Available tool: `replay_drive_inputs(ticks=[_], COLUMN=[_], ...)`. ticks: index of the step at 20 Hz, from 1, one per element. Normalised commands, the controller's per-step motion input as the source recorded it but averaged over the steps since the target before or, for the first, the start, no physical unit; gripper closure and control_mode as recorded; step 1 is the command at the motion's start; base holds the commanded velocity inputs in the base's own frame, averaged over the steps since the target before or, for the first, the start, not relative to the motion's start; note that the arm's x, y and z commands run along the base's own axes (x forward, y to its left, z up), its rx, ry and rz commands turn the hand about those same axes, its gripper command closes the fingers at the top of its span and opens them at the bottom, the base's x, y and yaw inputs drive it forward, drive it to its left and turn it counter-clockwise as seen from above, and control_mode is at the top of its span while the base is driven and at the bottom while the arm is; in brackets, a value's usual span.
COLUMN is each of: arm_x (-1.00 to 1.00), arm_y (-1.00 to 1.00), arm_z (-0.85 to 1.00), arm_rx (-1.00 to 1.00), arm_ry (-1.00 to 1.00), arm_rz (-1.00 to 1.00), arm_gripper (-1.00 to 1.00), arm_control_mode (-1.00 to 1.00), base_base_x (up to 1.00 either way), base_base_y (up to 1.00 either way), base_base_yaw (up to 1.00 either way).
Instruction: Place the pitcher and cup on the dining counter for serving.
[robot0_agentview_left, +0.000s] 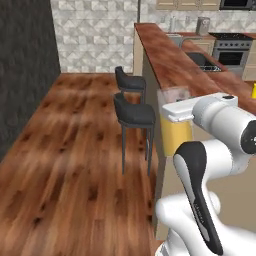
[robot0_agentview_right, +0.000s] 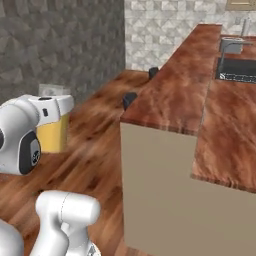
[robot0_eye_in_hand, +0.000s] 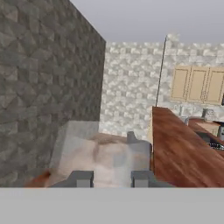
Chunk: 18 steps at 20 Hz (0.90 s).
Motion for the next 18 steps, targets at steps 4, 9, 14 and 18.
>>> replay_drive_inputs(ticks=[4, 9, 14, 18], arm_x=[0.00, 0.00, 0.00, 0.00], arm_y=[0.00, 0.00, 0.00, 0.00], arm_z=[0.00, 0.00, 0.00, 0.00], arm_rx=[0.00, 0.00, 0.00, 0.00], arm_ry=[0.00, 0.00, 0.00, 0.00], arm_rz=[0.00, 0.00, 0.00, 0.00], arm_gripper=[1.00, 1.00, 1.00, 1.00], arm_control_mode=[1.00, 1.00, 1.00, 1.00], base_base_x=[0.00, 0.10, 0.35, 0.40], base_base_y=[-0.06, -0.09, -0.01, -0.20], base_base_yaw=[-0.58, -0.35, -0.11, -0.06])
